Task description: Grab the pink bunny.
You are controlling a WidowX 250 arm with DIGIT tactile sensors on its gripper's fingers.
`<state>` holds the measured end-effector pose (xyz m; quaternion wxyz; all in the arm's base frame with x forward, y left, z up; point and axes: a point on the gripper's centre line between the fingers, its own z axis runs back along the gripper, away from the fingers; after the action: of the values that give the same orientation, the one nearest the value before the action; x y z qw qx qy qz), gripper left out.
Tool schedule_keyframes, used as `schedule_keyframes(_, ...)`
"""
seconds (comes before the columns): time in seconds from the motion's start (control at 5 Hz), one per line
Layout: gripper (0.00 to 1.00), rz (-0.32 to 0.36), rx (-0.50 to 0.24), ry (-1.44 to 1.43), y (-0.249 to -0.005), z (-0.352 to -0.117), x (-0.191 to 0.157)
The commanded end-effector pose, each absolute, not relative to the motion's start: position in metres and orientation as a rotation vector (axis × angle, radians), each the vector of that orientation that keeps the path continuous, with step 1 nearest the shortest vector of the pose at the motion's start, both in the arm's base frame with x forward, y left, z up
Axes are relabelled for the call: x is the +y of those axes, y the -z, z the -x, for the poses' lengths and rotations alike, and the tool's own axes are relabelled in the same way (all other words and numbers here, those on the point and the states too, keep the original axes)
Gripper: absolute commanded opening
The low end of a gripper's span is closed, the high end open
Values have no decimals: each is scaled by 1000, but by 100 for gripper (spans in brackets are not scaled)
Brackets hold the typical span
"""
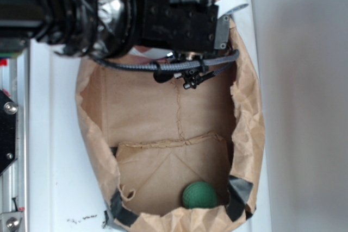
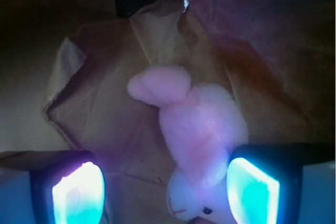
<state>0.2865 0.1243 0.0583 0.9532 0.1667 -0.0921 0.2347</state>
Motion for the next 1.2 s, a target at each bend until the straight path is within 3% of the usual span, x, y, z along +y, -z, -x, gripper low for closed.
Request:
schedule_keyframes(0.0, 100, -365, -225, -492, -64, -290, 132)
schedule_keyframes(0.4, 100, -369, -217, -484, -61, -290, 130)
schedule_keyframes(0.6, 0, -355, -211, -492, -63, -291, 130)
schedule_keyframes(1.0, 0, -365, -215, -485, -62, -291, 129)
